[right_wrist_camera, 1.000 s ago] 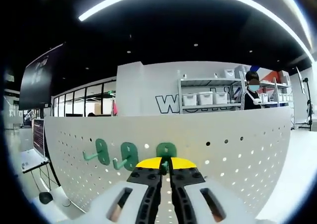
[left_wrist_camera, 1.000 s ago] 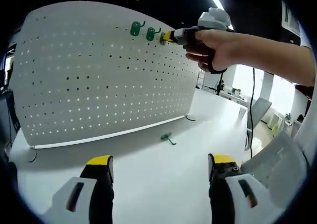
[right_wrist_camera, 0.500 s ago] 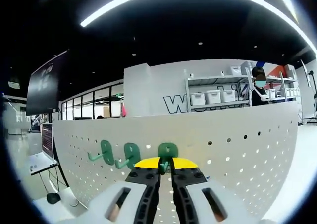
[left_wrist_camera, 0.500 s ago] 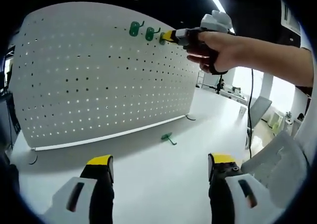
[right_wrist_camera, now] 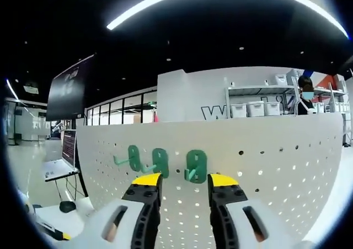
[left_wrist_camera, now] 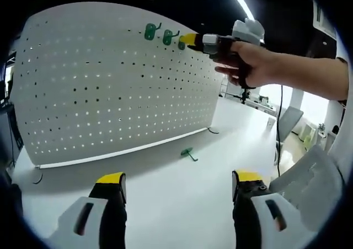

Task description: Insert the hook assembly into the mounting plate slot until the hook locks in place.

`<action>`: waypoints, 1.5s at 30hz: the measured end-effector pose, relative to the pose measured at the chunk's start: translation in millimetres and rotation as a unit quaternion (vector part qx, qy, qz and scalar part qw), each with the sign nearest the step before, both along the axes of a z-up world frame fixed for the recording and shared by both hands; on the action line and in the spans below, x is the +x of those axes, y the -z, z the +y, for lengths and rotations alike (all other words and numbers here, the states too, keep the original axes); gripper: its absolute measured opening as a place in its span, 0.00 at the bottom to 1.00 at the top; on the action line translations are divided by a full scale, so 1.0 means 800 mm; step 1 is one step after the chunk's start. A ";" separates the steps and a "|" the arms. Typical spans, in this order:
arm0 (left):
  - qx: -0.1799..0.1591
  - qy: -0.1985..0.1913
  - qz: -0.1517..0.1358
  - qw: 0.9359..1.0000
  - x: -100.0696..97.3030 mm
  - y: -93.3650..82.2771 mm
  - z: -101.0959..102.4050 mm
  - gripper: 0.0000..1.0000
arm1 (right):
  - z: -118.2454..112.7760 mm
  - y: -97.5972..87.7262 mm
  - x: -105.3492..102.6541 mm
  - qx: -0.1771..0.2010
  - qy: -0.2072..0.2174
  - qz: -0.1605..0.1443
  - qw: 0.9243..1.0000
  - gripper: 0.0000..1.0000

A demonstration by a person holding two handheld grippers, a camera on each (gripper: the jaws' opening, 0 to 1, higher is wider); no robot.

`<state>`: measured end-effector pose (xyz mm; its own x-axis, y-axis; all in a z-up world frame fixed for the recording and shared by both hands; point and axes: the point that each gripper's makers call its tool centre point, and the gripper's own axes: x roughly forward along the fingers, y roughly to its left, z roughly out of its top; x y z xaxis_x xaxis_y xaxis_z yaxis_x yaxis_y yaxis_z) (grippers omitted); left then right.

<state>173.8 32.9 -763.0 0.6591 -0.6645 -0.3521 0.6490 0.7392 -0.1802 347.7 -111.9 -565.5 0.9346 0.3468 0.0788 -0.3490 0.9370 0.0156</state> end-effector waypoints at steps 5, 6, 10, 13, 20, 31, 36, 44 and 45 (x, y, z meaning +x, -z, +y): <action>0.001 0.001 0.002 1.000 -0.002 0.002 0.000 0.81 | 0.005 0.006 -0.004 -0.002 -0.010 0.003 1.000 0.46; 0.001 0.001 0.002 1.000 -0.002 0.002 0.000 0.81 | 0.007 0.008 -0.005 -0.006 -0.011 0.006 1.000 0.47; 0.001 0.001 0.002 1.000 -0.003 0.002 -0.001 0.81 | 0.006 0.007 -0.005 -0.005 -0.012 0.005 1.000 0.47; 0.000 0.001 0.001 1.000 -0.003 0.001 -0.001 0.81 | 0.006 0.005 -0.006 -0.003 -0.016 0.002 1.000 0.47; 0.000 0.001 0.000 1.000 -0.002 -0.001 -0.001 0.81 | 0.004 0.014 -0.024 -0.006 -0.039 0.003 0.999 0.47; 0.001 0.006 0.000 1.000 -0.003 0.001 -0.003 0.81 | 0.001 0.046 -0.055 -0.003 -0.073 0.020 0.997 0.47; 0.002 0.007 0.000 1.000 -0.004 0.002 -0.003 0.81 | 0.001 0.057 -0.069 -0.008 -0.085 0.026 0.996 0.48; 0.004 0.009 0.002 1.000 -0.006 0.002 -0.002 0.82 | -0.001 0.085 -0.091 -0.015 -0.096 0.043 0.994 0.49; 0.004 0.009 0.002 1.000 -0.006 0.003 -0.002 0.82 | -0.001 0.088 -0.093 -0.016 -0.096 0.046 0.994 0.49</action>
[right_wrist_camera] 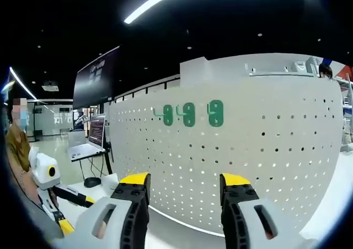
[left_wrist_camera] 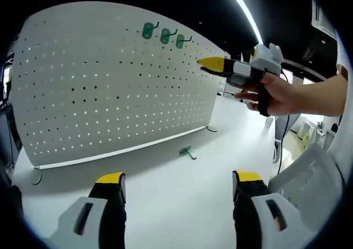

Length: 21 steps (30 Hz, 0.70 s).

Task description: Insert the hook assembly into the mounting plate slot until the hook locks in place.

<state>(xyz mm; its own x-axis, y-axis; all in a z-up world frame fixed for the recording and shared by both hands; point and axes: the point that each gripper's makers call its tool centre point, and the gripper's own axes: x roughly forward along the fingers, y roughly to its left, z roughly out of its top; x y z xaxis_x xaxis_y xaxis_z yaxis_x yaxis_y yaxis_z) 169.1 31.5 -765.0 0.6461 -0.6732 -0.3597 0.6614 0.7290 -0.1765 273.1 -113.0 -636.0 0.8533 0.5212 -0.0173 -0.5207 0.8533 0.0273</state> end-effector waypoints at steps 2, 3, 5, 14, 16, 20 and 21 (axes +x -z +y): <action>0.000 0.000 0.001 1.000 0.000 0.001 0.000 0.82 | -0.003 0.008 -0.005 -0.004 -0.003 0.004 1.000 0.49; 0.000 0.000 0.001 1.000 -0.001 0.001 0.000 0.82 | -0.005 0.010 -0.009 -0.003 -0.003 0.007 1.000 0.49; 0.000 0.000 0.003 1.000 -0.001 0.003 0.001 0.82 | -0.009 0.016 -0.014 -0.004 -0.004 0.012 1.000 0.50; -0.001 0.003 0.006 1.000 -0.002 0.005 -0.004 0.82 | -0.023 0.035 -0.035 -0.007 -0.003 0.029 1.000 0.50; -0.002 0.003 0.006 1.000 -0.001 0.006 -0.005 0.82 | -0.024 0.038 -0.038 -0.008 -0.003 0.031 0.999 0.50; -0.003 0.004 0.006 1.000 -0.001 0.007 -0.006 0.82 | -0.029 0.050 -0.046 -0.008 -0.001 0.042 0.999 0.51; -0.002 0.005 0.007 1.000 -0.001 0.007 -0.007 0.82 | -0.031 0.053 -0.048 -0.008 0.000 0.043 0.999 0.51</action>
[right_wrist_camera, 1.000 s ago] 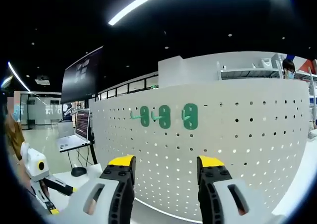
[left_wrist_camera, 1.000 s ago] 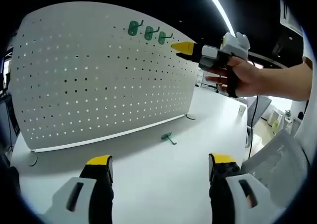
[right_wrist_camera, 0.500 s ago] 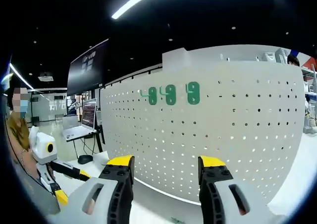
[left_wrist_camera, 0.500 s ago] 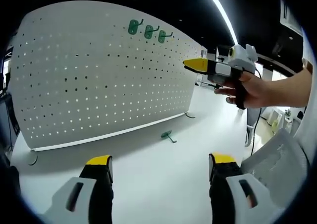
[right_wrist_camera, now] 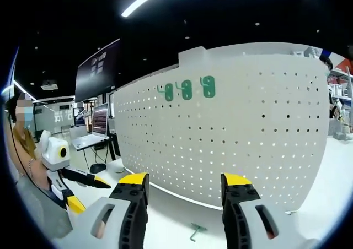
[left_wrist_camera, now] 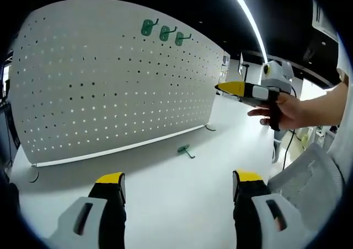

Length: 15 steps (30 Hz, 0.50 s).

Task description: Insert the hook assembly into the mounting plate slot until the hook locks in place.

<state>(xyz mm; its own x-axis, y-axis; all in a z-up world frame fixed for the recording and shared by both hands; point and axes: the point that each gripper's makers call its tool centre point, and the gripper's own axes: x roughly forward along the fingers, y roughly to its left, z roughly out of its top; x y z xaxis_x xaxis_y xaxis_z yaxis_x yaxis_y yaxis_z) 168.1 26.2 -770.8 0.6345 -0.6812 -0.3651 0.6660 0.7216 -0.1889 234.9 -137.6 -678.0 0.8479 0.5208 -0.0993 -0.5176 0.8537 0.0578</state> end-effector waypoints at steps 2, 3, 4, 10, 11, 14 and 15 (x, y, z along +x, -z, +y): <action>0.000 0.000 0.001 1.000 0.000 0.001 0.000 0.82 | -0.001 0.002 -0.002 -0.001 0.000 0.003 1.000 0.51; 0.000 0.000 0.001 1.000 0.000 0.001 0.000 0.82 | -0.002 0.003 -0.004 -0.001 0.000 0.004 1.000 0.51; 0.000 0.000 0.001 1.000 0.000 0.001 0.000 0.82 | -0.003 0.005 -0.005 -0.001 0.000 0.006 1.000 0.51; 0.000 -0.002 0.002 1.000 0.001 0.002 0.001 0.82 | -0.011 0.016 -0.016 -0.009 -0.003 0.015 1.000 0.51; 0.000 -0.002 0.002 1.000 0.000 0.002 0.001 0.82 | -0.013 0.017 -0.017 -0.009 -0.003 0.017 1.000 0.51; 0.000 -0.002 0.003 1.000 -0.001 0.002 0.001 0.82 | -0.019 0.024 -0.021 -0.010 0.000 0.025 1.000 0.51; 0.001 -0.002 0.003 1.000 -0.001 0.003 0.001 0.82 | -0.022 0.028 -0.023 -0.010 0.002 0.028 1.000 0.51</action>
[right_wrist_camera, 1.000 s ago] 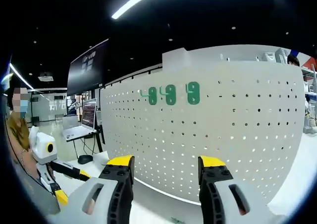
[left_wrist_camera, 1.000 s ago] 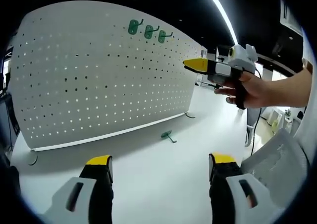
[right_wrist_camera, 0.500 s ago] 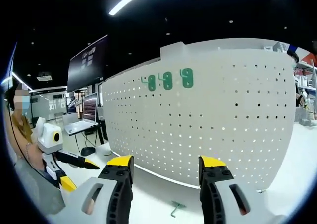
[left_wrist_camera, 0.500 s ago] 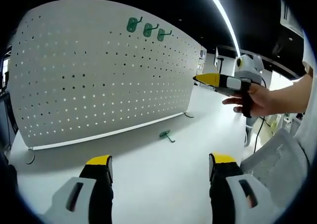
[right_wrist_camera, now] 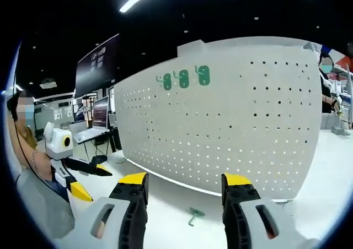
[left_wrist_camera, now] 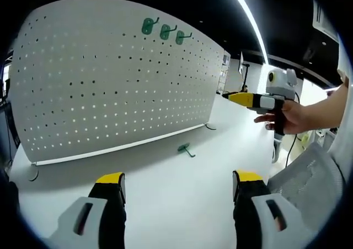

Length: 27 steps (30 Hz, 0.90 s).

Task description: Insert the hook assembly into the mounting plate slot until the hook locks in place.

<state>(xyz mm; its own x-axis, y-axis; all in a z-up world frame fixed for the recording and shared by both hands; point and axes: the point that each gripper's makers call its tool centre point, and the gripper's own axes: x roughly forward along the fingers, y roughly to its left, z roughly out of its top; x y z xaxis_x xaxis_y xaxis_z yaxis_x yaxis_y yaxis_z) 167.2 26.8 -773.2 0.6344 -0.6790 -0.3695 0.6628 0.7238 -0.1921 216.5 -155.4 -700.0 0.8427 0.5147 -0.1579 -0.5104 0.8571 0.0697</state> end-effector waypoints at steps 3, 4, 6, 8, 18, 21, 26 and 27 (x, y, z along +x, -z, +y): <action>0.001 0.000 0.001 1.000 0.000 0.002 0.001 0.82 | -0.006 0.007 -0.004 0.000 0.005 0.009 1.000 0.51; 0.001 0.000 0.001 1.000 0.000 0.002 0.002 0.82 | -0.007 0.009 -0.007 0.001 0.005 0.013 1.000 0.51; 0.001 0.000 0.002 1.000 0.000 0.002 0.002 0.82 | -0.008 0.012 -0.010 -0.001 0.006 0.015 1.000 0.51; 0.001 0.000 0.003 1.000 0.000 0.002 0.002 0.82 | -0.009 0.014 -0.013 0.001 0.008 0.019 1.000 0.51; -0.001 0.001 0.002 1.000 0.000 0.001 0.001 0.82 | -0.014 0.036 -0.028 -0.015 0.003 0.050 0.999 0.52; -0.002 0.000 0.002 1.000 0.000 0.001 0.003 0.82 | -0.018 0.046 -0.034 -0.016 0.002 0.064 0.998 0.53; -0.001 0.002 0.004 1.000 -0.002 0.002 0.005 0.82 | -0.016 0.057 -0.044 -0.018 -0.008 0.085 0.996 0.53; 0.000 0.003 0.006 1.000 -0.002 0.003 0.005 0.82 | -0.017 0.060 -0.045 -0.020 -0.008 0.088 0.996 0.53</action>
<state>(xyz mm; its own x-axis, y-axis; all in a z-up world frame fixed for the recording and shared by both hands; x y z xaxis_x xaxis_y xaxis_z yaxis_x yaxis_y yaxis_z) 165.5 31.1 -775.6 0.6267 -0.6819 -0.3771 0.6643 0.7205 -0.1989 180.8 -169.2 -747.9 0.7920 0.5183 -0.3226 -0.5068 0.8528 0.1258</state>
